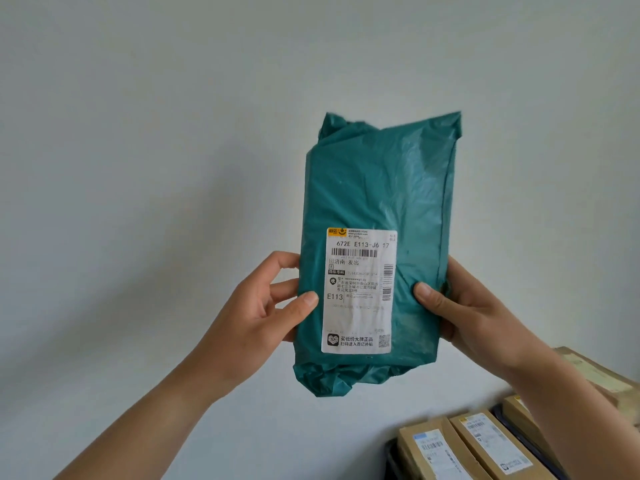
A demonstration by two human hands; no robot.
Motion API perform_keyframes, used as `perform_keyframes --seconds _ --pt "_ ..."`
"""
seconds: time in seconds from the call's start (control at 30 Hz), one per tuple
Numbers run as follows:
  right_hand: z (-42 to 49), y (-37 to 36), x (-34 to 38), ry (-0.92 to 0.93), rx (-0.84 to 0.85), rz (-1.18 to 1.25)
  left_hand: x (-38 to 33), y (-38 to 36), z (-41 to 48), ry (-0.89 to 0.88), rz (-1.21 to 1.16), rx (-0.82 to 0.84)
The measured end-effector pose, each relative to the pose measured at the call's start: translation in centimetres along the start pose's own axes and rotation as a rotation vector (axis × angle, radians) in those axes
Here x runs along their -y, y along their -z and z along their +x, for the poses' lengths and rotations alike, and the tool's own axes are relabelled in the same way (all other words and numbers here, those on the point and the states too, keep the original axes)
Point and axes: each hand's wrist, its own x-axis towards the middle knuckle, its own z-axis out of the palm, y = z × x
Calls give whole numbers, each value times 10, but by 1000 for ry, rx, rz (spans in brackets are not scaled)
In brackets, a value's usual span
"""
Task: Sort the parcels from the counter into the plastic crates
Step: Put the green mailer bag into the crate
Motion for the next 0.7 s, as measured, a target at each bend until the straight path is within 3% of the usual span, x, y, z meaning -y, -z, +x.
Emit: perform_keyframes --seconds 0.17,0.4,0.57,0.63,0.7 --pt "19 -17 -34 -137 -34 27 40 18 5 130 -34 -26" --pt "12 -37 -41 -180 -65 -70 74 41 -1 204 -41 22" --pt "-23 -23 -23 -317 29 -425 83 44 2 -80 365 -313" --pt "-40 -11 -15 -429 125 -550 70 33 5 -51 409 -218" --pt "-58 2 -5 -486 183 -596 59 12 8 86 312 56"
